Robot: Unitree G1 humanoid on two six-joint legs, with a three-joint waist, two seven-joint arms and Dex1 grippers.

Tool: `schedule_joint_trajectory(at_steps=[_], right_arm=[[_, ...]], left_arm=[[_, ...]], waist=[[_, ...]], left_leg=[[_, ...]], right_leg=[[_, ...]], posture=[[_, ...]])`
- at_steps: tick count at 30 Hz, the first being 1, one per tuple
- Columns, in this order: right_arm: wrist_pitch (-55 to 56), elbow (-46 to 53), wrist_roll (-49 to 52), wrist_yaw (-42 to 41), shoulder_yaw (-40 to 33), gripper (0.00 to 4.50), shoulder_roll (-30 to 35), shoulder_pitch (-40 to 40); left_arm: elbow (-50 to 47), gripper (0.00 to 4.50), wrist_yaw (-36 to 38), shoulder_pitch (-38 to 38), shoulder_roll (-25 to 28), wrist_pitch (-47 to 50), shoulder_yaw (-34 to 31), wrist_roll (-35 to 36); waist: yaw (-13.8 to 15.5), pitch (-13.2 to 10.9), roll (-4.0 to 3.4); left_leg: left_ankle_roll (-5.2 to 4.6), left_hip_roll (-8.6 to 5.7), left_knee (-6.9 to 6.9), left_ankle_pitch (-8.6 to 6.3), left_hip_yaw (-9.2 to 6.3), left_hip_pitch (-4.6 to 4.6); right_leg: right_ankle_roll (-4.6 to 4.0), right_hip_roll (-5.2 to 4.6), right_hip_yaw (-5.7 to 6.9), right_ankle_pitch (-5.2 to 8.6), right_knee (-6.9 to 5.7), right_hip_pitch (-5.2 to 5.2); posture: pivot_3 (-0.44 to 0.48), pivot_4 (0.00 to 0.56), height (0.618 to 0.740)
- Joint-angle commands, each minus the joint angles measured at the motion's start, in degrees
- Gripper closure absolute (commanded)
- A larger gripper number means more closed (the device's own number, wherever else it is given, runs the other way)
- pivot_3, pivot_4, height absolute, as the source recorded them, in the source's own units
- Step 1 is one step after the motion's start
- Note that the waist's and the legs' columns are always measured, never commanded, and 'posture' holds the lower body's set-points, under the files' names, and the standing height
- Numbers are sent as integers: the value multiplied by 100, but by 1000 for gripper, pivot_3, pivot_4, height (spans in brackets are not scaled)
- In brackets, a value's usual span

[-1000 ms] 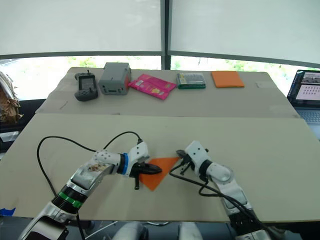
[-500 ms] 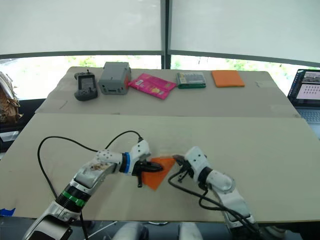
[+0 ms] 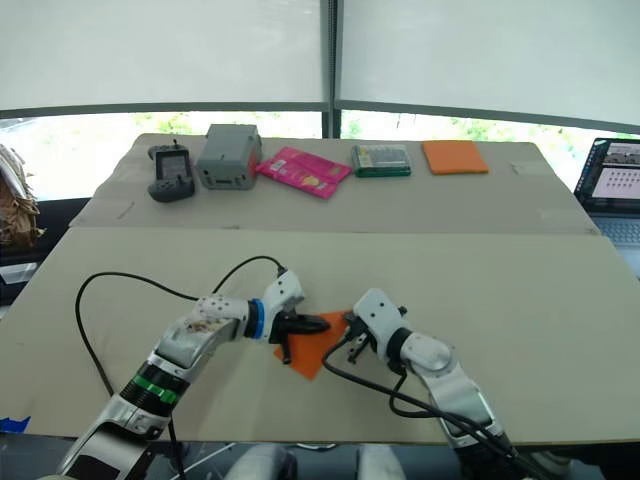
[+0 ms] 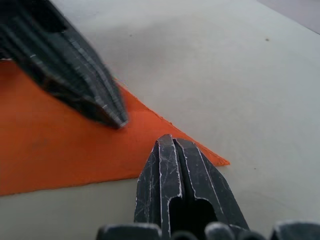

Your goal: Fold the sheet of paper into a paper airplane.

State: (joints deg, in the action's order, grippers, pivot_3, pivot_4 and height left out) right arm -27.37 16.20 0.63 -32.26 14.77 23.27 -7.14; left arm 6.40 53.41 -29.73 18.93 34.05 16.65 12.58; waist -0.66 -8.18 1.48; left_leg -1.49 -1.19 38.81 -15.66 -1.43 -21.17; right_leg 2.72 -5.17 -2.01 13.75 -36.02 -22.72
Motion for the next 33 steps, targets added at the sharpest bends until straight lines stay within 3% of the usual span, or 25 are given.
schedule_joint_trajectory(at_steps=[1, 9, 19, 23, 27, 33], right_arm=[[-405, -161, -76, -37, 175, 4500, 90, 194], [-485, -166, -71, -32, 200, 4500, 98, 147], [-460, -304, -69, -101, 250, 4500, 143, -4], [-441, -378, -53, -177, 308, 4500, 166, -120], [-378, -502, -46, -282, 320, 4500, 233, -249], [-332, -591, -53, -381, 403, 4500, 236, -339]], left_arm=[[168, 4477, -210, -289, -174, -48, -200, 51], [551, 4477, -103, -280, -329, -428, 106, -193], [590, 4477, 172, 151, 460, -725, 56, -318], [215, 4477, 681, 660, 1027, -703, 0, -161], [-68, 4477, 830, 1067, 1546, -621, -210, -84], [-188, 4477, 706, 1298, 1900, -599, -681, 40]], waist=[[0, 0, 0], [-4, 1, 1], [-12, 5, 3], [-64, 9, 2], [-85, 16, -4], [-80, 18, 0]], left_leg=[[0, 0, 0, 0, 0, 0], [0, -5, -4, 0, 0, -1], [0, 0, -6, 0, 0, 4], [0, 8, -12, -1, 0, 8], [1, 13, -28, -1, 0, 18], [1, 14, -45, -2, 2, 68]], right_leg=[[0, 0, 0, 0, 0, 0], [1, -1, 0, 1, 4, -1], [1, -1, 0, 1, 4, 3], [-1, 4, -2, 1, 2, 0], [-7, 6, -3, 5, 2, 2], [-8, 2, -5, 7, 14, 46]], posture=[[0, 150, 740], [0, 150, 740], [0, 150, 740], [0, 150, 740], [0, 150, 740], [0, 150, 740]])
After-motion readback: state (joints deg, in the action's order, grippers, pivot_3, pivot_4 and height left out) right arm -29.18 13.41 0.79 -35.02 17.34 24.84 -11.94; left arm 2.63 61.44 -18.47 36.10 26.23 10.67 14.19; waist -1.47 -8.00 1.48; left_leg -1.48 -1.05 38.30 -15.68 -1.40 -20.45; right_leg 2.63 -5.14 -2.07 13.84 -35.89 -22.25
